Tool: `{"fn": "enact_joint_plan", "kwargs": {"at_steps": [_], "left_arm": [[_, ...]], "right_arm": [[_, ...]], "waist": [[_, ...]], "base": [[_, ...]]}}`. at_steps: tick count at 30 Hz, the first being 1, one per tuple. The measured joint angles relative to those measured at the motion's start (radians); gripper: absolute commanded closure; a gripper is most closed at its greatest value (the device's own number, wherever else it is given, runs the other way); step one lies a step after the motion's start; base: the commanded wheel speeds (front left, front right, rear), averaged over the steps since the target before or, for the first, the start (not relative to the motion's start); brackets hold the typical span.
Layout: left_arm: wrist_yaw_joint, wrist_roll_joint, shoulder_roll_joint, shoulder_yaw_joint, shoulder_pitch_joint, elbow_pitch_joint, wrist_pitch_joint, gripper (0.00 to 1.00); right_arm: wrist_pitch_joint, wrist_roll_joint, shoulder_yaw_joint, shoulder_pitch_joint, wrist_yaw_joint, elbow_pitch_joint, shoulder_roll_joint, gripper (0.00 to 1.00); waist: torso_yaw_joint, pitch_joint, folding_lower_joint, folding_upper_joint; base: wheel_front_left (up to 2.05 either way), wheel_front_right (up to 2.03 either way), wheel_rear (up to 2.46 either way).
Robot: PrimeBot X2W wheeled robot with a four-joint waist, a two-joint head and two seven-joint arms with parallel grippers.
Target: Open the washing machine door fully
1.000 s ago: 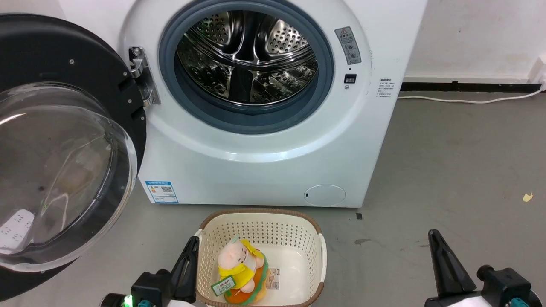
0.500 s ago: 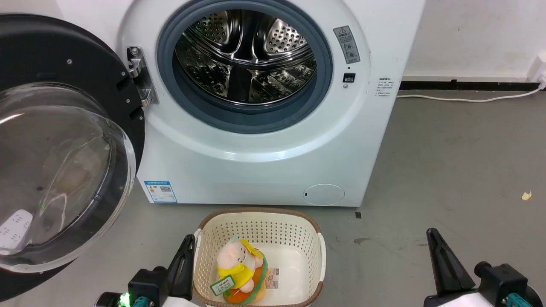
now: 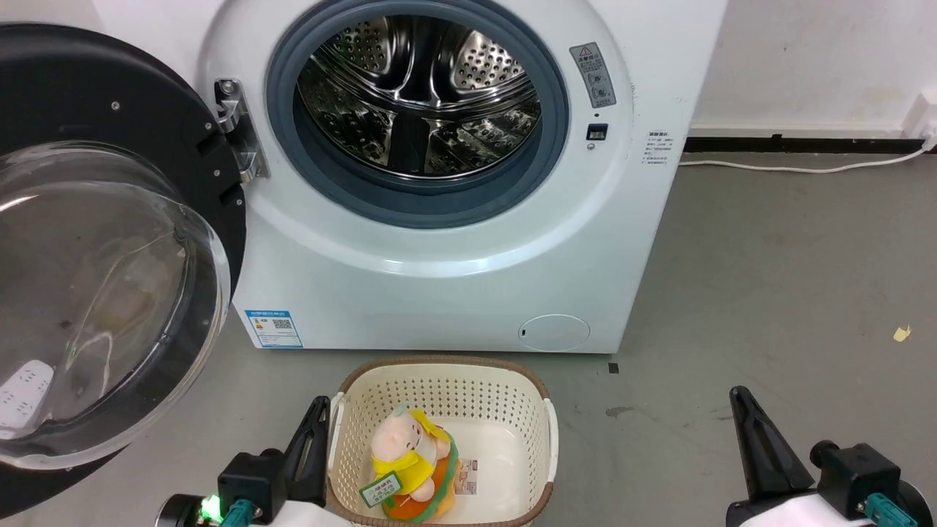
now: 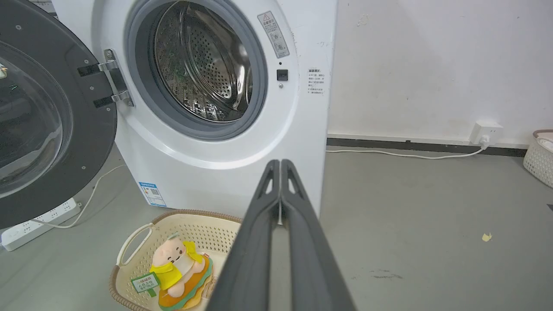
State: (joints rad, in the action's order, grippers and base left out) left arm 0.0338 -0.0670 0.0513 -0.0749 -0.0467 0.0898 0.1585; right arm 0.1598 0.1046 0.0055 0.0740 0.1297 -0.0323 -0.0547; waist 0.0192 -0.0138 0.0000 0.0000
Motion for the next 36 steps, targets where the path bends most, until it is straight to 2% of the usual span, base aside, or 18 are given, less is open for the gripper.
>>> {"fn": "enact_joint_plan", "kwargs": {"at_steps": [36], "left_arm": [[-0.014, 0.027, -0.001, 0.032, 0.011, -0.038, -0.071, 1.0]], "right_arm": [[-0.072, -0.044, -0.001, -0.024, 0.0, 0.011, 0.0, 1.0]], "waist": [[-0.009, 0.006, 0.0, 0.0]], "base": [[0.0, 0.0, 0.0]]}}
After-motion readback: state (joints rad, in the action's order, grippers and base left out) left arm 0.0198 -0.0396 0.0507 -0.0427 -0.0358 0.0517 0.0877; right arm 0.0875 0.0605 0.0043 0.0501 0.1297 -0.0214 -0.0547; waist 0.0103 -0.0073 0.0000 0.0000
